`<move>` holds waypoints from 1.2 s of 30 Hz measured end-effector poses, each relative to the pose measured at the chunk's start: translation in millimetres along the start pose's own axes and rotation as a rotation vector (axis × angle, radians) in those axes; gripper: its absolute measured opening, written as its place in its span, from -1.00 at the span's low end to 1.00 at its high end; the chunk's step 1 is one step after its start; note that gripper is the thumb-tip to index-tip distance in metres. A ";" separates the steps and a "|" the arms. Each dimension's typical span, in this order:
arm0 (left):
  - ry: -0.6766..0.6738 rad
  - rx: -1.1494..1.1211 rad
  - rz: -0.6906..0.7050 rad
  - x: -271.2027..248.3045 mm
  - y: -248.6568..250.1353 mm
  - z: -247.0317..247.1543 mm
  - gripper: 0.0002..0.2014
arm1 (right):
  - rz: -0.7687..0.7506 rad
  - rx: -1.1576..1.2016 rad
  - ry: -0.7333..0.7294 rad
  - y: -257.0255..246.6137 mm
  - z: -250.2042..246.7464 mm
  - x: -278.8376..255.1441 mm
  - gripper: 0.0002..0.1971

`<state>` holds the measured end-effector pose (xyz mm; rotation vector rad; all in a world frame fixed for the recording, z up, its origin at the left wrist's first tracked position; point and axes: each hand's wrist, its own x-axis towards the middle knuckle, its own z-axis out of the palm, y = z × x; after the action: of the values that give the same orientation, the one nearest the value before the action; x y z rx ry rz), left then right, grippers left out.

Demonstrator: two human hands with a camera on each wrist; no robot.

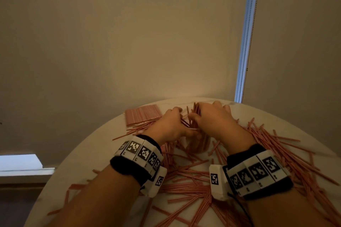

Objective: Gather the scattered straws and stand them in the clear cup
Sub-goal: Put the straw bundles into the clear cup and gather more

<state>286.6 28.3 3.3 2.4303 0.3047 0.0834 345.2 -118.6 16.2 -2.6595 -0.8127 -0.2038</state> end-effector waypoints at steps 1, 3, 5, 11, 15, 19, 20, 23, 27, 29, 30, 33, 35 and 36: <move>0.005 -0.015 -0.003 -3.2 -2.2 -1.0 0.26 | -0.003 -0.029 -0.062 -2.9 0.1 -2.3 -0.72; -0.034 -0.028 -0.020 -4.5 -1.5 -1.2 0.35 | 0.008 -0.022 -0.106 0.4 -4.6 -4.4 -0.63; -0.094 0.024 -0.061 -13.1 -5.9 -7.7 0.44 | 0.006 0.044 -0.069 -1.9 -13.3 -6.9 -0.52; -0.139 0.321 -0.144 -50.4 -39.1 -55.7 -0.26 | -0.073 0.267 0.076 -27.4 -40.6 -22.7 -0.59; -0.251 0.542 -0.245 -82.7 -67.0 -82.2 -0.28 | -0.150 0.183 -0.075 -68.6 -32.0 -44.7 -0.62; -0.423 0.784 -0.414 -114.5 -94.3 -93.2 0.10 | -0.185 -0.155 -0.429 -104.2 -7.1 -51.2 -0.51; -0.421 0.827 -0.441 -121.3 -102.4 -95.5 0.19 | -0.183 -0.229 -0.476 -109.9 -1.0 -48.6 -0.52; -0.330 0.894 -0.496 -138.4 -123.4 -101.5 0.32 | -0.176 -0.375 -0.514 -121.3 16.0 -39.6 -0.44; -0.280 0.775 -0.455 -147.6 -139.1 -104.2 0.02 | -0.142 -0.412 -0.538 -128.2 38.8 -27.8 -0.33; -0.271 0.708 -0.397 -148.2 -141.2 -102.4 -0.18 | -0.157 -0.443 -0.566 -128.3 49.3 -22.4 -0.38; -0.270 0.681 -0.378 -148.4 -141.3 -100.8 -0.26 | -0.180 -0.464 -0.565 -128.6 53.5 -20.6 -0.43; -0.289 0.613 -0.328 -147.1 -136.9 -92.8 -0.47 | -0.248 -0.512 -0.528 -126.2 58.4 -20.1 -0.66; -0.308 0.593 -0.269 -146.7 -129.1 -85.9 -0.61 | -0.271 -0.535 -0.514 -124.0 58.0 -21.1 -0.77; -0.316 0.597 -0.233 -146.5 -123.8 -82.0 -0.68 | -0.279 -0.545 -0.516 -122.3 57.7 -21.8 -0.79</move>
<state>108.6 136.3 -10.0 2.9089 0.5210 -0.5639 260.2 -13.8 -7.1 -3.1449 -1.4728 0.2453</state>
